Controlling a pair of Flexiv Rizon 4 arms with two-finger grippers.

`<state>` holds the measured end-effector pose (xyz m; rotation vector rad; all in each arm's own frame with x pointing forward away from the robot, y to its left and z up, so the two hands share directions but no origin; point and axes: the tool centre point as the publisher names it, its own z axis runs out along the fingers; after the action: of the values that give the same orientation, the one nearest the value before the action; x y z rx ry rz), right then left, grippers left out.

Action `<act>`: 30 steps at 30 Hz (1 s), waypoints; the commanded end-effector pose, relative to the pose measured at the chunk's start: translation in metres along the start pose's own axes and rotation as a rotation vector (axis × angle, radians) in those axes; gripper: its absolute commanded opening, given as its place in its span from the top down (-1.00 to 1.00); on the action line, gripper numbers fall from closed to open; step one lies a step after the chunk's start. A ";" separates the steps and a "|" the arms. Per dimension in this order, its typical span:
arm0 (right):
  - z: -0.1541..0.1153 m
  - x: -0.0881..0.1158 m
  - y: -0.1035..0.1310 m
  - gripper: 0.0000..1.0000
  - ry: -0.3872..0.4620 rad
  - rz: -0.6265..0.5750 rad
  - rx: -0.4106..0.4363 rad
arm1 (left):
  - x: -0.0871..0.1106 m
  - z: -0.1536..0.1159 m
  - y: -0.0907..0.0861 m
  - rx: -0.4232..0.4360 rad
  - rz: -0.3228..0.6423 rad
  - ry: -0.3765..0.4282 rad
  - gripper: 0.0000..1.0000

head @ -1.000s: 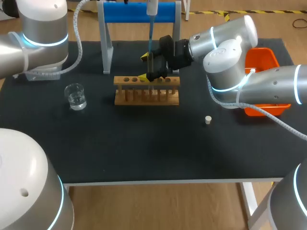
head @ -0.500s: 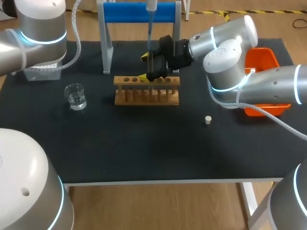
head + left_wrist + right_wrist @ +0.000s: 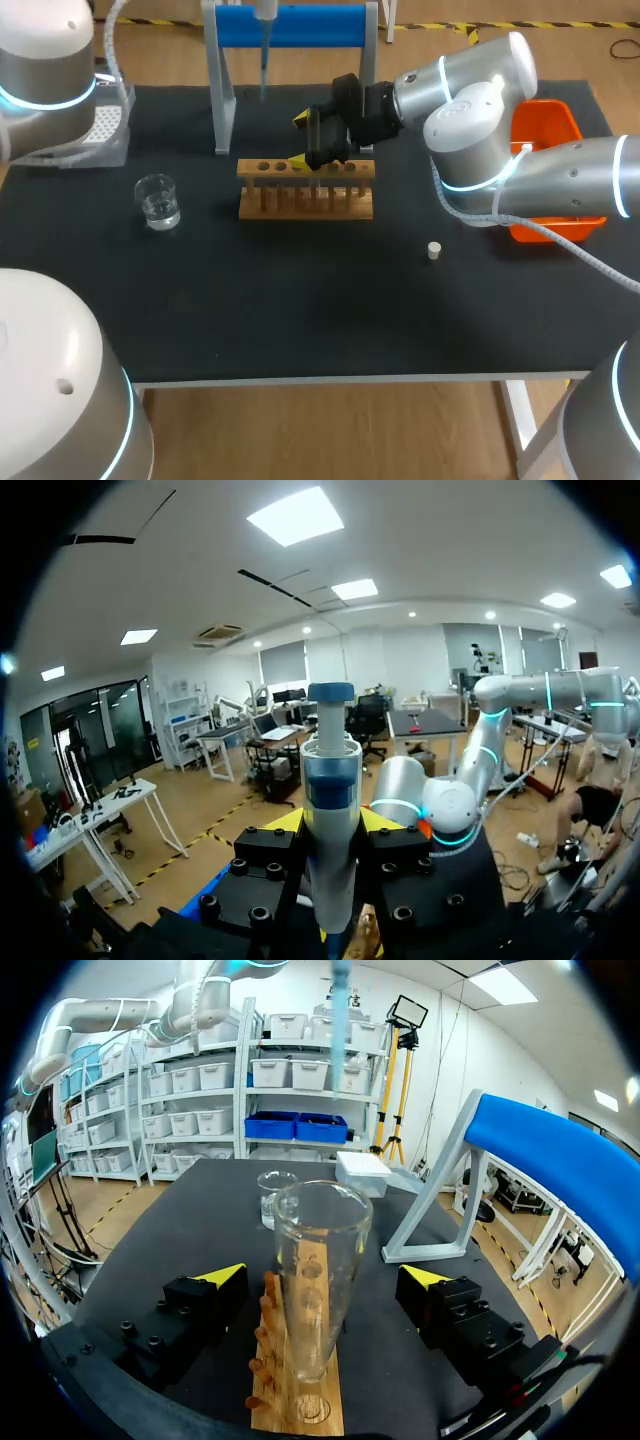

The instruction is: Invert the test tube, pick up the pipette, mount the tip to pipette, aspirate from beaker and dispense into the tube, eject the tip, return the pipette, and cap with the stopper.

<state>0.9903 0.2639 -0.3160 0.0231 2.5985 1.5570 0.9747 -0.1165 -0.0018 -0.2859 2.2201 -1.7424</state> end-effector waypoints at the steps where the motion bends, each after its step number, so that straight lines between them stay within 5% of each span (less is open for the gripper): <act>1: 0.000 -0.001 0.000 -1.00 0.004 0.000 0.004 | 0.012 -0.040 0.017 -0.004 -0.009 -0.031 1.00; 7: 0.000 -0.001 0.000 -1.00 0.004 0.000 0.004 | 0.020 -0.067 0.054 -0.051 -0.045 -0.040 1.00; 15: 0.000 -0.001 0.000 -1.00 0.004 0.000 0.004 | 0.058 -0.084 0.089 -0.065 -0.088 -0.026 1.00; 30: 0.000 -0.001 0.000 -1.00 0.004 0.000 0.004 | 0.132 -0.046 0.116 -0.019 -0.097 0.157 1.00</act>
<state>0.9903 0.2639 -0.3160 0.0231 2.5985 1.5570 0.8357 -0.0807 -0.1108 -0.2844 2.3837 -1.8365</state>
